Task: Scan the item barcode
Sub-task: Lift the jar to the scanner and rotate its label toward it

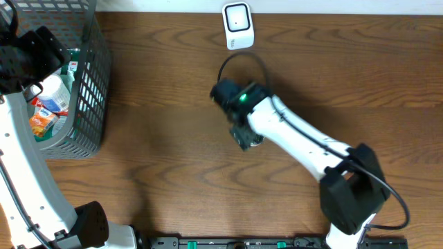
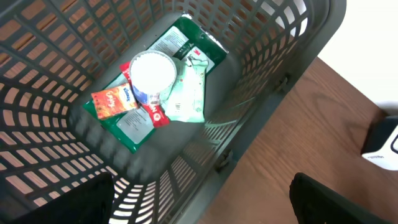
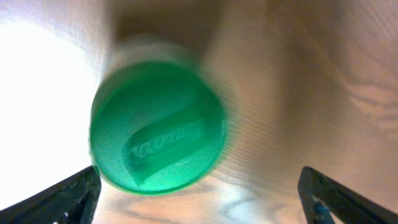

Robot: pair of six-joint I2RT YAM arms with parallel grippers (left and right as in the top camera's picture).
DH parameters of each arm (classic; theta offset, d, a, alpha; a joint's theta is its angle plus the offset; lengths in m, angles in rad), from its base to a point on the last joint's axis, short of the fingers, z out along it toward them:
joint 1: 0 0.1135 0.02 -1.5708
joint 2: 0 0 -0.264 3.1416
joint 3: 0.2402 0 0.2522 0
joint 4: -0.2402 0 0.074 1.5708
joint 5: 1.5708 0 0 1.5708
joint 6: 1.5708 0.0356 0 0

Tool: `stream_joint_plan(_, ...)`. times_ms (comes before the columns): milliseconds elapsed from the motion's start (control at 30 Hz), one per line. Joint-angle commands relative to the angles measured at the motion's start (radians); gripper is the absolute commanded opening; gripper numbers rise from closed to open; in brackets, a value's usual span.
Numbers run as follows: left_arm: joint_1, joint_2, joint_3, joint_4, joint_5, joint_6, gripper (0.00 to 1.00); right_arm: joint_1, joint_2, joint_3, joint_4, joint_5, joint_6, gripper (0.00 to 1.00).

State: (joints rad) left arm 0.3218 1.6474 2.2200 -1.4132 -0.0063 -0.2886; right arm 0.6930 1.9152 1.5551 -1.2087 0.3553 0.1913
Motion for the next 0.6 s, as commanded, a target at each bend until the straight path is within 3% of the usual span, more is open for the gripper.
stream_joint_plan(0,0.002,0.008,-0.006,-0.004,-0.002,-0.004,0.90,-0.089,-0.093,0.149,-0.011,-0.254,0.089,0.99)
stream_joint_plan(67,0.002,0.008,-0.006,-0.007,-0.002,-0.004,0.90,-0.129,-0.110,0.170,0.001,-0.403,0.138,0.99)
stream_joint_plan(167,0.002,0.008,-0.006,-0.007,-0.002,-0.004,0.90,-0.176,-0.117,0.162,0.015,-0.550,0.338,0.99)
stream_joint_plan(433,0.002,0.008,-0.006,-0.010,-0.002,-0.005,0.90,-0.162,-0.113,-0.001,-0.045,-0.435,1.072,0.99)
stream_joint_plan(567,0.002,0.008,-0.006,-0.010,-0.002,-0.005,0.90,-0.137,-0.112,-0.138,0.019,-0.432,1.290,0.99)
